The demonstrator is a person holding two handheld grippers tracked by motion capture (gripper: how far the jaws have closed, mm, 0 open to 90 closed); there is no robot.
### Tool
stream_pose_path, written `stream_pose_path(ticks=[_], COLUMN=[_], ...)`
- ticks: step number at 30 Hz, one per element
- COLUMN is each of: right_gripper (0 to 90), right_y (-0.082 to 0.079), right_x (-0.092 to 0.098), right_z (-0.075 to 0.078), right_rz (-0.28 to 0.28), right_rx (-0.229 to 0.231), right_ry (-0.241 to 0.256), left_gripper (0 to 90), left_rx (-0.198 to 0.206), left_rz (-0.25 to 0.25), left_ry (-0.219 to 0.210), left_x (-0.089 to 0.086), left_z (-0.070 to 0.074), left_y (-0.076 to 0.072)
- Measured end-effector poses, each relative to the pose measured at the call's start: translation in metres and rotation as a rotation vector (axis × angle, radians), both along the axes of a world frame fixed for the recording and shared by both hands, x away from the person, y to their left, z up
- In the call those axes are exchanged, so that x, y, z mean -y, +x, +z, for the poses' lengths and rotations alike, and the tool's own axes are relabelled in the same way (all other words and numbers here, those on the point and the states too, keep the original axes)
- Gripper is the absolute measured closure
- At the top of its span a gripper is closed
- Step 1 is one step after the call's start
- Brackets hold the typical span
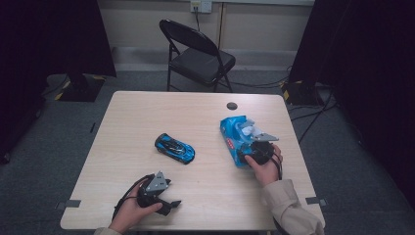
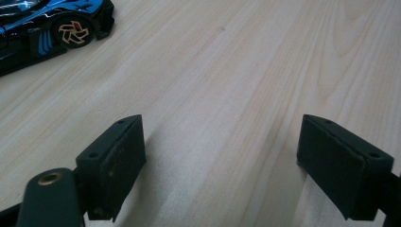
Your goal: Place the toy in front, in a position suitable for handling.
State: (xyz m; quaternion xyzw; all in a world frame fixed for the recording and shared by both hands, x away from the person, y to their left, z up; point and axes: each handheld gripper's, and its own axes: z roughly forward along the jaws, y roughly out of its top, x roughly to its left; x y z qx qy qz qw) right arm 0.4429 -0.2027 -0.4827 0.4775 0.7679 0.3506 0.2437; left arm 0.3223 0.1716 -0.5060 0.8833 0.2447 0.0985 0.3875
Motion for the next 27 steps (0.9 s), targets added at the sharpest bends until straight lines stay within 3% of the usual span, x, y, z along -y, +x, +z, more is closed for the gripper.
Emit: stream_pose_path(ticks=[8, 13, 18, 21, 27], right_gripper=[13.3, 12.8, 13.6, 13.5, 13.6], right_y=[0.022, 0.022, 0.009, -0.007, -0.039], right_x=[0.003, 0.005, 0.013, 0.011, -0.001], right_z=[-0.001, -0.001, 0.008, 0.018, 0.032], right_rz=[0.0, 0.011, 0.038, 0.082, 0.184], right_rx=[-0.003, 0.005, 0.009, 0.037, 0.039], right_ry=[0.008, 0.019, 0.072, 0.023, 0.017], left_gripper=[14.8, 14.5, 14.4, 14.4, 14.3], left_rx=[-0.001, 0.0, 0.002, 0.002, 0.003], left_rz=[-0.004, -0.002, -0.002, -0.002, 0.0], left_ry=[0.003, 0.002, 0.004, 0.004, 0.004], left_x=[0.0, 0.0, 0.0, 0.0, 0.0], left_z=[0.0, 0.0, 0.0, 0.0, 0.0], left_y=[0.001, 0.001, 0.001, 0.001, 0.001])
